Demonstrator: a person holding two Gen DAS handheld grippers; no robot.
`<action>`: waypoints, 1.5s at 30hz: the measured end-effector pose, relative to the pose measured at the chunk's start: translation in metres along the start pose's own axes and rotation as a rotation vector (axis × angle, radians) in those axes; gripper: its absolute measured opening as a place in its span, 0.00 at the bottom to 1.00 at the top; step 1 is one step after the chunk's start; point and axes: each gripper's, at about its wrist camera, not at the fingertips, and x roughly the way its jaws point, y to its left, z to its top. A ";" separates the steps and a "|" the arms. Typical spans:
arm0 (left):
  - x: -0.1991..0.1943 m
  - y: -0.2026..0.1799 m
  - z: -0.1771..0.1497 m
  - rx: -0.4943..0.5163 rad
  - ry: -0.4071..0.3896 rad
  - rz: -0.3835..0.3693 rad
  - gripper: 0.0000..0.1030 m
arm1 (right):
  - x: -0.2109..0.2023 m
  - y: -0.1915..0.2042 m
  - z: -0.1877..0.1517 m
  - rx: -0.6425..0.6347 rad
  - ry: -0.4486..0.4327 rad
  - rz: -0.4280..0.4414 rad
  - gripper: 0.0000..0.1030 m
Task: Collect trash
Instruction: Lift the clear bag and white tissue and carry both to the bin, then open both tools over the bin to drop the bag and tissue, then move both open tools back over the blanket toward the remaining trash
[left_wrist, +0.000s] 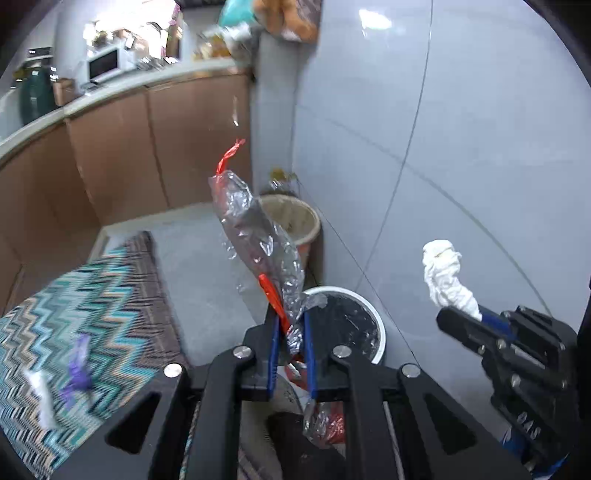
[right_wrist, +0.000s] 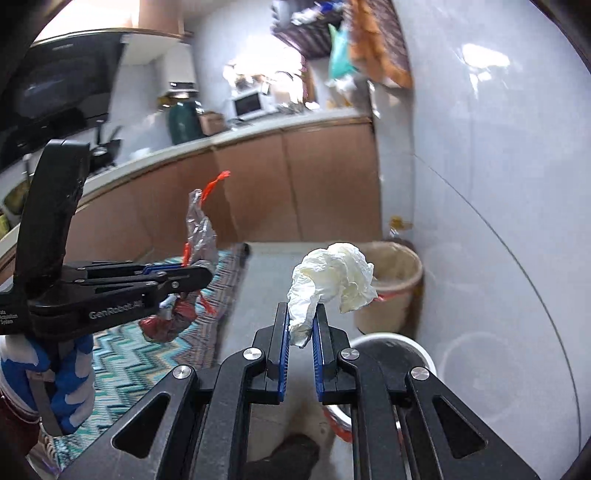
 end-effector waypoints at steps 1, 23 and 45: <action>0.014 -0.004 0.002 0.005 0.018 -0.004 0.11 | 0.007 -0.008 -0.002 0.011 0.013 -0.008 0.11; 0.205 -0.014 0.013 -0.077 0.272 -0.038 0.33 | 0.146 -0.114 -0.047 0.173 0.245 -0.153 0.33; 0.061 0.019 0.008 -0.107 0.019 -0.029 0.36 | 0.051 -0.050 -0.013 0.109 0.068 -0.143 0.48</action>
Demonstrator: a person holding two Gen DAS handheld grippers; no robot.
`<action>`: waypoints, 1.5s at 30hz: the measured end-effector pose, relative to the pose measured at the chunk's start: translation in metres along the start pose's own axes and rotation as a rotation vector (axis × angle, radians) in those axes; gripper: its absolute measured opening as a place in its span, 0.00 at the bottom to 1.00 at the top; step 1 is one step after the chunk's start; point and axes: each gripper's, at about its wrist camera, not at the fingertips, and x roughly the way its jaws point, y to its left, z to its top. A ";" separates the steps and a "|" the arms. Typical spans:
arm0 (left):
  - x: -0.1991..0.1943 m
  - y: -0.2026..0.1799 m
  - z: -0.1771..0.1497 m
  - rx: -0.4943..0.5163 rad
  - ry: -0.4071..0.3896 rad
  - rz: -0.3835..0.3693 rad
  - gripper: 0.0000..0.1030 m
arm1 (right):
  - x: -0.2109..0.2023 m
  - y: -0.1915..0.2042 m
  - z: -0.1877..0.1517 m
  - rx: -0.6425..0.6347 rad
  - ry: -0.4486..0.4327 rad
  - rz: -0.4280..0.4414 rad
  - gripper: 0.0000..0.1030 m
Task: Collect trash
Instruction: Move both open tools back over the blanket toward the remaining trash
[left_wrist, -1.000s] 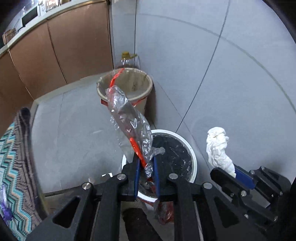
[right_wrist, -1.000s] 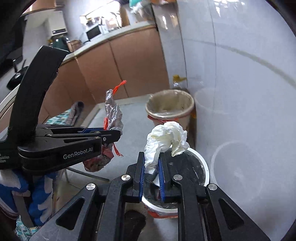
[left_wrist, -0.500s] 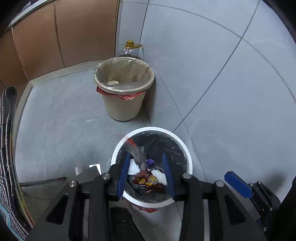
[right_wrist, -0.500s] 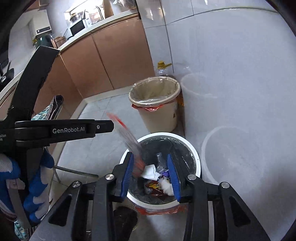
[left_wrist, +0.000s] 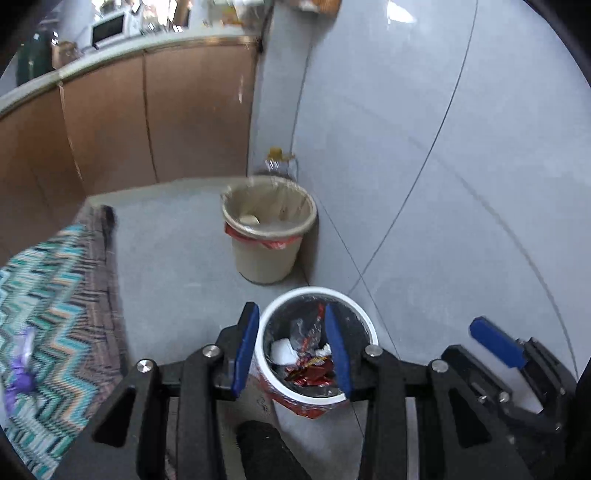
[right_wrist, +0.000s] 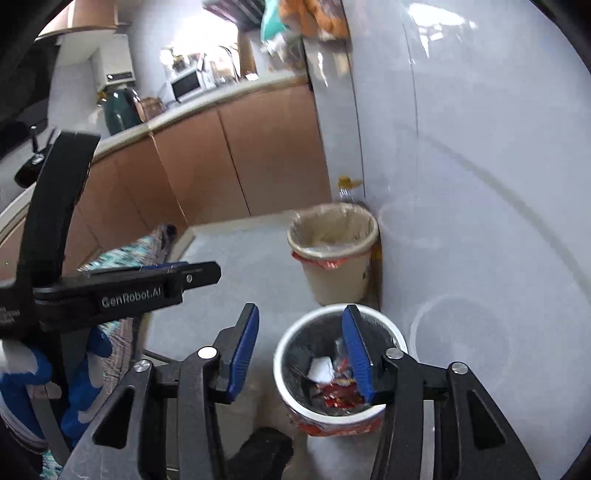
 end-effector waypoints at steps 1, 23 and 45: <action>-0.016 0.005 -0.002 -0.001 -0.029 0.010 0.40 | -0.009 0.007 0.003 -0.008 -0.019 0.002 0.49; -0.225 0.104 -0.076 -0.075 -0.408 0.232 0.48 | -0.136 0.153 0.008 -0.234 -0.247 0.058 0.67; -0.317 0.122 -0.131 -0.102 -0.473 0.389 0.63 | -0.199 0.189 -0.006 -0.335 -0.360 0.078 0.72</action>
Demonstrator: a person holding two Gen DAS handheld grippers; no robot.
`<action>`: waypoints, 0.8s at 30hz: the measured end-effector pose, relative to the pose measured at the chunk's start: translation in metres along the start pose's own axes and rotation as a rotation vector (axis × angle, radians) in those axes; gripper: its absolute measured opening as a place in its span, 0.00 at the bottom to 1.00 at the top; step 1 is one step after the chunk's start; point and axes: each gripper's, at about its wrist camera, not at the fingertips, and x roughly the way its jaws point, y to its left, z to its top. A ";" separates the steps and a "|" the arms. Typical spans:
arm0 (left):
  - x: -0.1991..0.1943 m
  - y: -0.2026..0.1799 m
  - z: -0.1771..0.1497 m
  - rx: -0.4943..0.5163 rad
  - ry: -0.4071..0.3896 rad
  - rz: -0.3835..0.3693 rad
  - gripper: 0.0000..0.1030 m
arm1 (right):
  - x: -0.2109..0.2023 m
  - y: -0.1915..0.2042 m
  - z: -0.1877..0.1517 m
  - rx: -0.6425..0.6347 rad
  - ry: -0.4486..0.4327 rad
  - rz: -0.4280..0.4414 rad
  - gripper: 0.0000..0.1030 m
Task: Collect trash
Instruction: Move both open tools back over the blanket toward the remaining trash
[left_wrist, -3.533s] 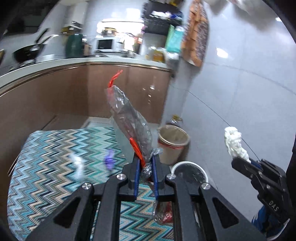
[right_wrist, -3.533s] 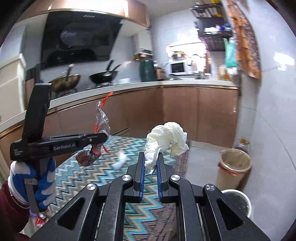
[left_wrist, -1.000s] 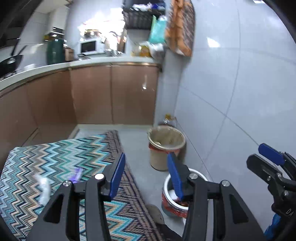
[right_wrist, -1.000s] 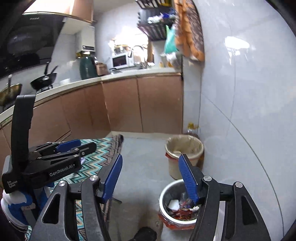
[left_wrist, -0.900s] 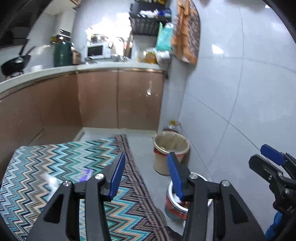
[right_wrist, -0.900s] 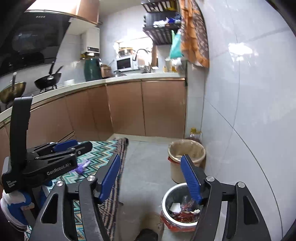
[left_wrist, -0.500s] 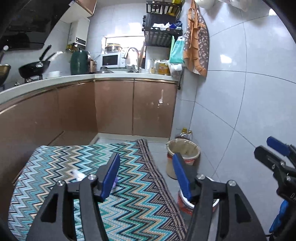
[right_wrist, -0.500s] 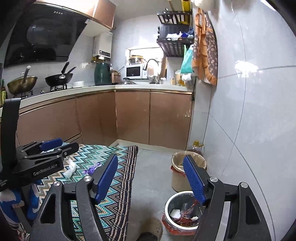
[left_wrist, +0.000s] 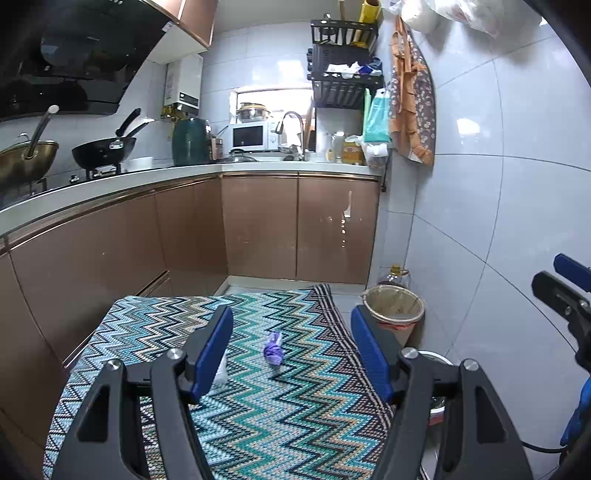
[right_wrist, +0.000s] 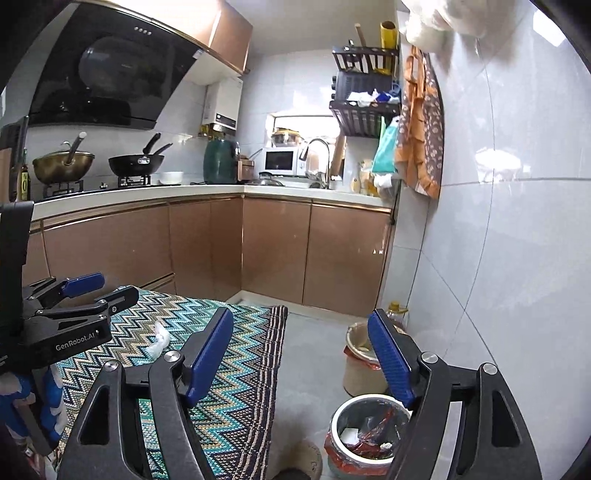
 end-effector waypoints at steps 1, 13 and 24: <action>-0.002 0.003 0.000 -0.005 -0.002 0.005 0.63 | -0.001 0.000 0.001 -0.003 -0.004 0.002 0.72; -0.014 0.042 -0.005 -0.068 -0.029 0.062 0.63 | -0.014 0.026 0.010 -0.065 -0.016 -0.019 0.73; 0.020 0.107 -0.019 -0.140 0.028 0.118 0.63 | 0.016 0.067 0.016 -0.135 0.025 -0.011 0.73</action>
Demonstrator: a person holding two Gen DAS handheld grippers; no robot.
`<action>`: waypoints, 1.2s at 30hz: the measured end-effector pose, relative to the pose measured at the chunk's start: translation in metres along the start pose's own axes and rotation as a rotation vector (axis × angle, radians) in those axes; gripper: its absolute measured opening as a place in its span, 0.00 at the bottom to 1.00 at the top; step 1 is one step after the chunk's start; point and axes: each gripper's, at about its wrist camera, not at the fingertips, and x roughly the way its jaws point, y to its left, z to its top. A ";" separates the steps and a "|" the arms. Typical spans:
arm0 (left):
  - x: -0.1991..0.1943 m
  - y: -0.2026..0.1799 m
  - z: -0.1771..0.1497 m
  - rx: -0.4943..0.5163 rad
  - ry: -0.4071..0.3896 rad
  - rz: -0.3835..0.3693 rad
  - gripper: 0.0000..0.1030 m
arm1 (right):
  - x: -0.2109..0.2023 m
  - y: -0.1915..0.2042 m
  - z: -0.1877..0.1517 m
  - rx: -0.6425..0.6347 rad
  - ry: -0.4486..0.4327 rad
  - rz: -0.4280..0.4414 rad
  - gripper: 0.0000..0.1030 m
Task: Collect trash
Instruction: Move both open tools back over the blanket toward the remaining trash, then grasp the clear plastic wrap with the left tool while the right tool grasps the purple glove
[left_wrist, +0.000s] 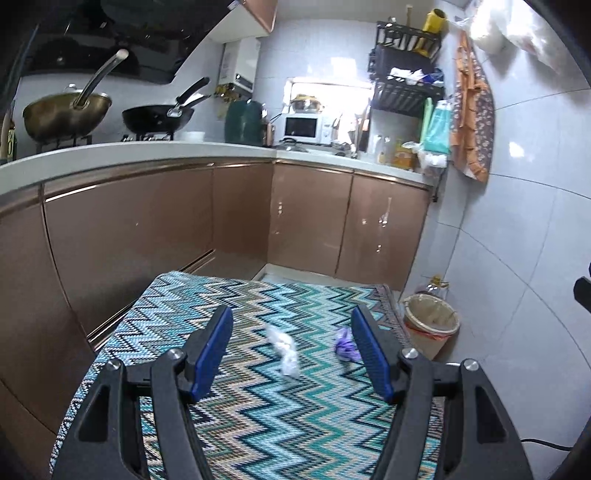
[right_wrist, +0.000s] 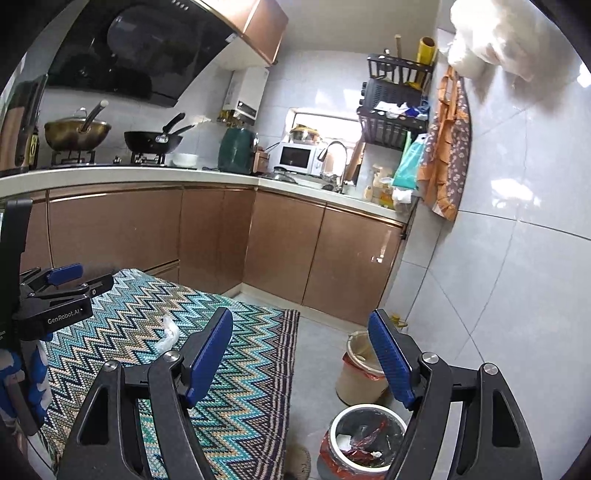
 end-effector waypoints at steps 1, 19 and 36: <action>0.005 0.006 -0.001 -0.004 0.008 0.012 0.63 | 0.004 0.004 0.001 -0.004 0.005 0.004 0.73; 0.178 0.048 -0.048 -0.038 0.411 0.002 0.63 | 0.177 0.066 -0.035 0.123 0.331 0.329 0.66; 0.280 0.029 -0.077 -0.049 0.557 -0.055 0.37 | 0.301 0.092 -0.076 0.205 0.517 0.460 0.54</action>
